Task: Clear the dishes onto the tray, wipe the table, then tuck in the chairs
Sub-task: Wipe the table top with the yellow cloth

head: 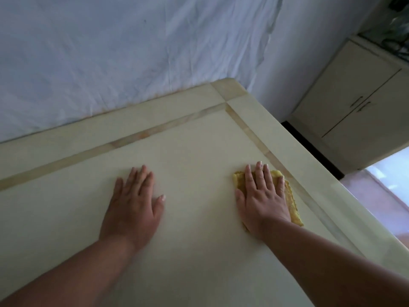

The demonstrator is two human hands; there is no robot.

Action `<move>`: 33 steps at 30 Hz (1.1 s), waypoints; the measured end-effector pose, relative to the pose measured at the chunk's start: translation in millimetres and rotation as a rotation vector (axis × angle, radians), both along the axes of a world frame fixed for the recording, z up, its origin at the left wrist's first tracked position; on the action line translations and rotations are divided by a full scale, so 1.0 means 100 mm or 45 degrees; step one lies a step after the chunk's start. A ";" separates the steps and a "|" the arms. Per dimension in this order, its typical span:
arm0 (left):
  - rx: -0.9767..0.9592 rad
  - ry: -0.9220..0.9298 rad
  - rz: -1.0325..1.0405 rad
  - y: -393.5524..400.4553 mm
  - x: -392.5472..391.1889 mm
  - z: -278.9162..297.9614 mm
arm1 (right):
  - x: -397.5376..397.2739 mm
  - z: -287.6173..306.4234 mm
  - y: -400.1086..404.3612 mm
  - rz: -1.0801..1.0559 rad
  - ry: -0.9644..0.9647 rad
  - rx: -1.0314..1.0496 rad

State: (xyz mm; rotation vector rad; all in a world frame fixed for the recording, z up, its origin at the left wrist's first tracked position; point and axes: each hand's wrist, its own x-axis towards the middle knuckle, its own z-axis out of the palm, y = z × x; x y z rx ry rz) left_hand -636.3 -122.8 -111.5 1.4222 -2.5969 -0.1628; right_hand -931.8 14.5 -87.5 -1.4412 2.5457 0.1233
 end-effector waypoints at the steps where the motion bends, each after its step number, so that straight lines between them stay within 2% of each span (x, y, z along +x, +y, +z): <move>1: 0.006 -0.008 0.004 -0.01 0.00 0.00 | -0.02 0.01 -0.13 0.018 0.010 -0.006; 12: -0.052 -0.091 -0.048 -0.12 0.02 -0.07 | -0.06 -0.01 -1.84 -0.008 0.011 -0.083; 16: -0.032 -0.114 -0.038 -0.11 0.03 -0.06 | 0.12 -0.01 -2.18 0.042 0.003 -0.086; 21: -0.030 -0.126 -0.041 -0.13 0.04 -0.07 | 0.25 0.00 -2.16 0.122 -0.002 -0.099; 28: 0.049 -0.112 -0.017 -0.14 0.04 -0.01 | 0.76 -0.07 -1.75 0.323 -0.017 -0.165; 33: 0.236 -0.094 -0.040 -0.19 -0.01 0.12 | 0.97 -0.06 -1.25 0.353 -0.044 -0.165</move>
